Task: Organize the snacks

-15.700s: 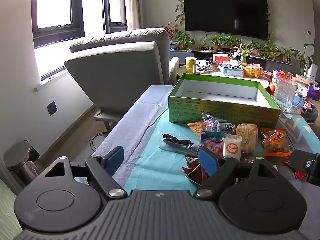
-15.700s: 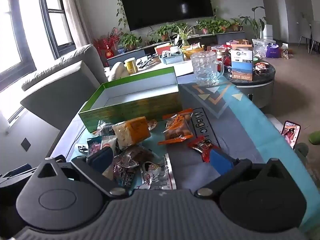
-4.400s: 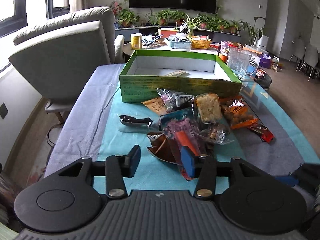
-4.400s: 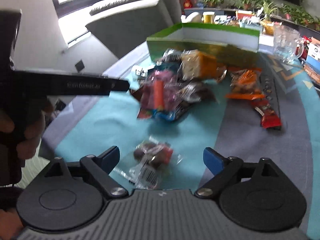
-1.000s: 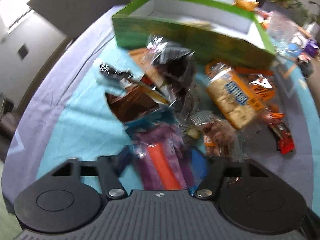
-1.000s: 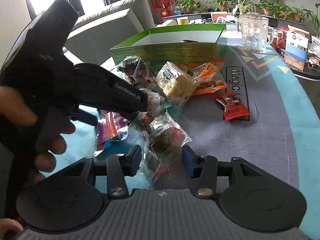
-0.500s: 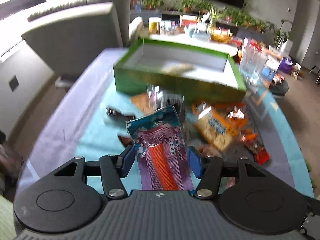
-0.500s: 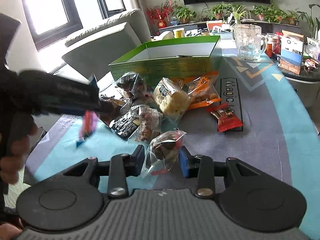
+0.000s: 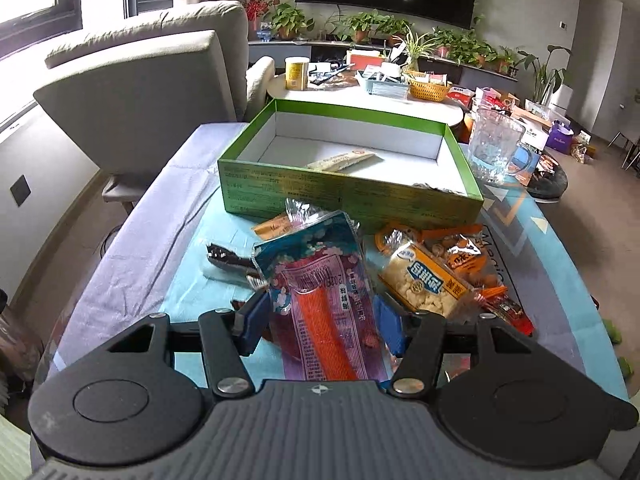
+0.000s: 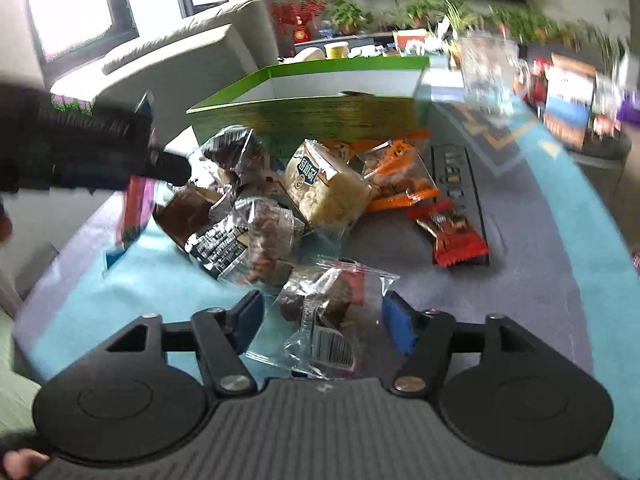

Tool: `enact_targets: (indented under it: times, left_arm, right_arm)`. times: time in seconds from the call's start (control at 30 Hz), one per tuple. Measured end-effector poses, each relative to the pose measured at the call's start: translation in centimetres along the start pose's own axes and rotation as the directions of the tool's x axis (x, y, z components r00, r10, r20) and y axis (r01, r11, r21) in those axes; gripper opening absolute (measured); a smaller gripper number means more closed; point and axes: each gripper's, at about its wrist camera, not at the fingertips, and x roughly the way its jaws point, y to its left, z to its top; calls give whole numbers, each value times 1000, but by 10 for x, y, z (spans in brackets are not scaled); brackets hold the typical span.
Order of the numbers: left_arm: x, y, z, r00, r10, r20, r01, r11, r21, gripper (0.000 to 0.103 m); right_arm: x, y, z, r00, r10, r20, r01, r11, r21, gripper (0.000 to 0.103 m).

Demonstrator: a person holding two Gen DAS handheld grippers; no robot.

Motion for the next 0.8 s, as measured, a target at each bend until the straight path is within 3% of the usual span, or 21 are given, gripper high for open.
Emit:
enact_targets:
  times: [0.23,0.33,0.4,0.57,0.67,0.8]
  left_arm:
    - [3,1,13,999,-5,32,5,1000,14,54]
    - [5,2,22,998,1,55,-2,1000,18,54]
    - [5,3,27,998,1,67,-2,1000,16,54]
    - [9,5,36,996,14,92,-15,1000,16,54]
    - [11,6,38,996,12,92,-13,1000,18,54]
    - [15,6,37,997,8,80,-10,1000,20,55]
  right_arm:
    - [-15,-11,8,999,-12,31,12,1000,27,33]
    - [-22,-16,17,998,-11,65,8,999,47,29]
    - [-23,-17,22,997,-17,81,14,999,45,21]
    - [-17,-23,28,997,-27,68,24,998,53,20]
    - [-12,-32,23,997,-53,60,46,994,102,24]
    - [-11,-44,15,995,-97,26,91,981,170,37]
